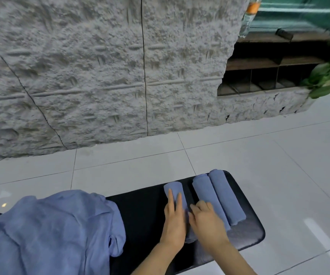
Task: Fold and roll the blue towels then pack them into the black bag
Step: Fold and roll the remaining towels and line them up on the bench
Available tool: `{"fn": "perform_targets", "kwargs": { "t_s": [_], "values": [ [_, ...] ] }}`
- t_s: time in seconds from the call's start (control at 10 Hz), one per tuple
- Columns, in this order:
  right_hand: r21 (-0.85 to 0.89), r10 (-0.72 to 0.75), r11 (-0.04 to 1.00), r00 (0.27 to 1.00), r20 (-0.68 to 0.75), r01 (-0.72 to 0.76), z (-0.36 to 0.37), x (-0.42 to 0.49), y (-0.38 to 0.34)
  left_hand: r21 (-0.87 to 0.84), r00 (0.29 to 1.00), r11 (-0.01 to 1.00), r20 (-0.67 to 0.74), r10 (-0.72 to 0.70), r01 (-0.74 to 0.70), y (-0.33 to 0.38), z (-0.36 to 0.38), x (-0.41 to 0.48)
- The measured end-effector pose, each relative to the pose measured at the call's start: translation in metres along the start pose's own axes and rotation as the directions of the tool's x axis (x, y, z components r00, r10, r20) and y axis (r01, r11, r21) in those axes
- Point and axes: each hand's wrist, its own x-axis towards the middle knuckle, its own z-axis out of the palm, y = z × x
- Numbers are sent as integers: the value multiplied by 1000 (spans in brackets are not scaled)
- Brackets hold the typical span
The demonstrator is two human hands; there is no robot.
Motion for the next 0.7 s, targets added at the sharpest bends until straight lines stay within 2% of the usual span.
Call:
{"fn": "perform_targets", "kwargs": {
  "t_s": [0.1,0.2,0.3,0.4,0.5,0.6,0.7],
  "values": [
    [68,206,977,978,-30,-204,-25,2,39,42,1000,999,-9,18,-17,9,16,10],
    [49,355,932,932,72,-359,-16,4,74,72,999,996,10,46,-47,21,34,11],
    [69,358,932,933,-26,-356,6,2,90,84,998,995,17,53,-54,25,55,20],
    [44,330,942,942,65,-333,-4,2,88,115,998,992,46,48,-53,28,67,26],
    [62,307,948,948,81,-313,1,5,94,128,995,991,86,-46,35,29,72,33],
    [23,330,943,940,90,-333,4,8,92,265,1000,964,6,-20,18,25,80,37],
    [33,370,924,913,169,-381,4,10,88,330,1000,944,25,-14,5,20,79,33]
  ]
}}
